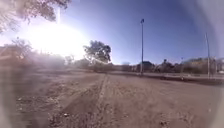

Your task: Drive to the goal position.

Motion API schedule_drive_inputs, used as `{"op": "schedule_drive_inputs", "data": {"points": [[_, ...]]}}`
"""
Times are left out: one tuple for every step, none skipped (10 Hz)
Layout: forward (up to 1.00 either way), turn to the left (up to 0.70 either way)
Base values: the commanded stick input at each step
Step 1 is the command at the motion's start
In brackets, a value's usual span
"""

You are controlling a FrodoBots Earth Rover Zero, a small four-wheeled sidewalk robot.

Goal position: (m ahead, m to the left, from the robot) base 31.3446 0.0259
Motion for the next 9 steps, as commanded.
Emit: {"op": "schedule_drive_inputs", "data": {"points": [[0.5, 0.0], [0.5, 0.0], [0.5, 0.0], [0.5, 0.0], [0.5, 0.0], [0.5, 0.0], [0.5, 0.0], [0.5, 0.0], [0.5, 0.0]]}}
